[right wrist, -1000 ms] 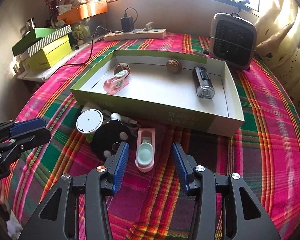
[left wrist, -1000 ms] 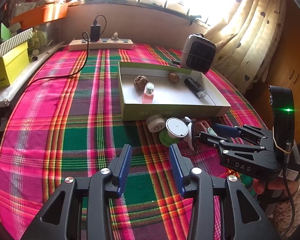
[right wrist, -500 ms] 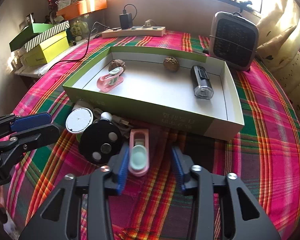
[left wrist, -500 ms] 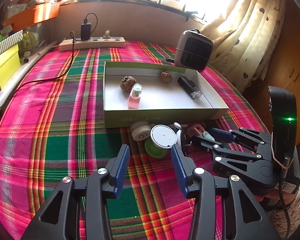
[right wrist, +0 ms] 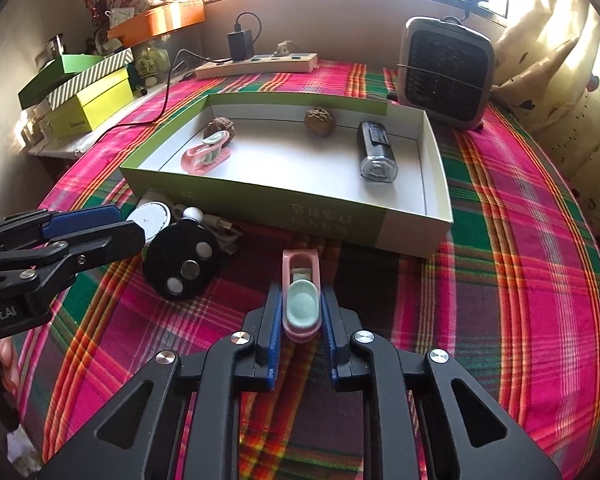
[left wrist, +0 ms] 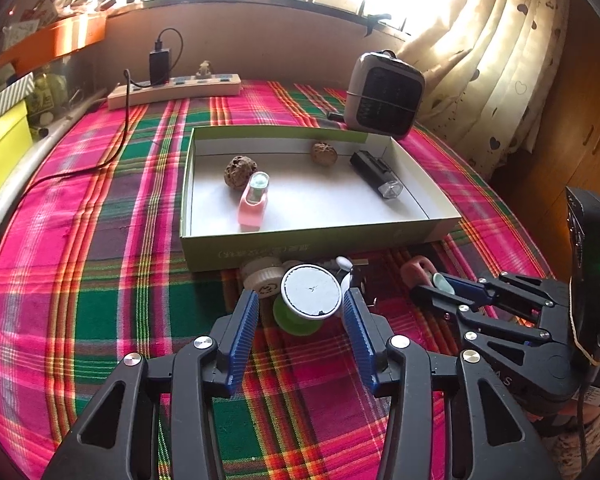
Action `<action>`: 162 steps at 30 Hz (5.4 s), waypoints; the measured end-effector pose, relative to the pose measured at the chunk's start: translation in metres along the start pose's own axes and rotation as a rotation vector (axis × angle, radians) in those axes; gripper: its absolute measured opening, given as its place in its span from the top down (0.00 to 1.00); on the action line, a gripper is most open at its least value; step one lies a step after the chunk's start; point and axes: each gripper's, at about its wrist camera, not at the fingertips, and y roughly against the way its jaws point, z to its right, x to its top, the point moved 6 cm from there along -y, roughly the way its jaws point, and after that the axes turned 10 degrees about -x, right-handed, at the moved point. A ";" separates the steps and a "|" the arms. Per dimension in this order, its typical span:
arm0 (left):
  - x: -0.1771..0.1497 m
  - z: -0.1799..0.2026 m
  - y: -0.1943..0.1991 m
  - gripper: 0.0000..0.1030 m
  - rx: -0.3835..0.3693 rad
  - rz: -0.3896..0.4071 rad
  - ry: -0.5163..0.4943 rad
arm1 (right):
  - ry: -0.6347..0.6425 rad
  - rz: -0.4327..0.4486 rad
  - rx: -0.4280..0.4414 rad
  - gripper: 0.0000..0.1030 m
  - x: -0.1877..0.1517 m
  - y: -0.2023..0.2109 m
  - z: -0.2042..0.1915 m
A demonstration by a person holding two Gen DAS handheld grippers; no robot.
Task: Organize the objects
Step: 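Close right tool on the pink-and-mint clip while left tool closes on the green-white round container, then carry the clip in right tool and container in left tool over the box, then open right tool to drop the clip while left tool releases the container in the box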
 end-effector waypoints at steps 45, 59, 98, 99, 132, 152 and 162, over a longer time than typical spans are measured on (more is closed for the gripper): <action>0.003 -0.004 -0.023 0.68 0.078 -0.042 0.107 | -0.031 0.002 0.036 0.82 -0.001 -0.001 0.009; -0.003 -0.001 -0.016 0.70 0.082 -0.020 0.086 | 0.005 0.005 0.019 0.82 -0.002 -0.002 0.004; 0.013 0.011 0.011 0.70 0.079 0.039 0.011 | -0.016 0.060 0.051 0.82 0.016 0.022 0.006; 0.015 0.011 0.013 0.70 0.075 0.044 0.011 | -0.015 0.063 0.054 0.82 0.018 0.023 0.006; 0.071 -0.031 -0.001 0.70 0.083 0.057 0.027 | 0.059 0.074 0.151 0.82 0.128 -0.020 -0.004; 0.069 -0.018 -0.027 0.70 0.024 0.009 0.006 | 0.155 -0.049 0.183 0.82 0.139 -0.085 -0.027; 0.067 -0.006 -0.049 0.70 -0.013 -0.025 -0.006 | 0.227 -0.063 0.187 0.82 0.141 -0.093 -0.036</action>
